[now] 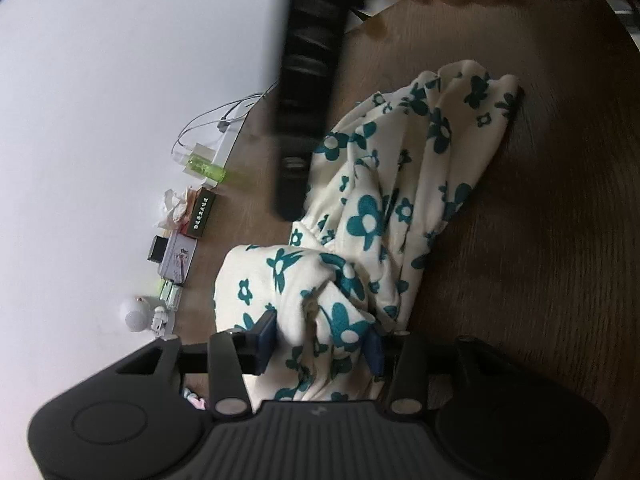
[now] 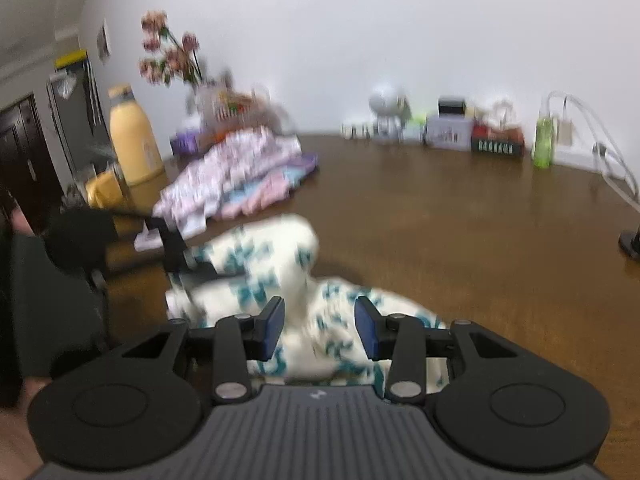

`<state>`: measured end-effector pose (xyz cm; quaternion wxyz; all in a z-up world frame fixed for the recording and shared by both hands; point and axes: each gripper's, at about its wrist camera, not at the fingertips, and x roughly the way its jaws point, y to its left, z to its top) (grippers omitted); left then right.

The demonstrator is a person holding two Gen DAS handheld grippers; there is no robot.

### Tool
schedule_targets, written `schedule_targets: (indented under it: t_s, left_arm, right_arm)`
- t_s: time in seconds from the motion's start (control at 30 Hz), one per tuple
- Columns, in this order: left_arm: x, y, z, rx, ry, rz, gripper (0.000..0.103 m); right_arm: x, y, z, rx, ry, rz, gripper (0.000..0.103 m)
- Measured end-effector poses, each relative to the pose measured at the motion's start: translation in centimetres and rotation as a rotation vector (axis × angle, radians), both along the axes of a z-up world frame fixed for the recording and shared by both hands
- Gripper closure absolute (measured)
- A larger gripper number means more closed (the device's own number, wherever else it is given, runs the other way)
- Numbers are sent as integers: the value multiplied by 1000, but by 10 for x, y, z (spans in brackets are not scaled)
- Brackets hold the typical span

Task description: Fold clothes

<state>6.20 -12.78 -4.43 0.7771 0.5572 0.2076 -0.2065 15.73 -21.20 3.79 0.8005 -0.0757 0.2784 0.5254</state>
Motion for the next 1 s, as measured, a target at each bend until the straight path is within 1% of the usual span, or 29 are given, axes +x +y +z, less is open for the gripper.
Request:
schedule_targets:
  t_s: [0.07,0.13,0.17,0.23,0.27,0.37,0.43,0.57,0.63,0.7,0.8,0.87,0.93,1.0]
  left_arm:
    - [2,2,2,-20,7,5,59]
    - [2,4,5,-50,11,11,55]
    - [1,7,9,-71,14,13,52]
    - [-2,14,18,-113,33,14,50]
    - [-4,19,22,-133,45,12,47]
    - [-10,33,36,-193,81,6,46]
    - [-16,44,42,-211,96,10,46]
    - [-10,71,53,-285,110,77,46]
    - [-7,83,61,-350,114,126,46]
    - [0,92,72,-453,147,165,46]
    - [23,112,85,-639,218,239,47]
    - [35,119,87,-724,240,278,47]
    - [46,124,86,-776,262,308,51]
    - [53,127,83,-797,300,311,62]
  right_arm:
    - [1,-1,7,25,-10,-1,63]
    - [2,1,13,46,-20,0,63]
    - [2,9,15,40,-26,3,63]
    - [2,21,18,37,-33,12,64]
    - [3,26,19,38,-34,16,67]
    - [8,42,22,33,-32,19,68]
    - [10,45,21,31,-20,3,68]
    - [20,43,17,54,42,-59,67]
    - [22,43,15,49,55,-79,67]
    - [17,44,11,31,54,-71,67]
    - [6,45,5,-6,28,-65,67]
    - [1,41,3,-14,32,-72,67]
    - [-3,39,0,-17,34,-81,67]
    - [-9,38,-2,-27,22,-83,67]
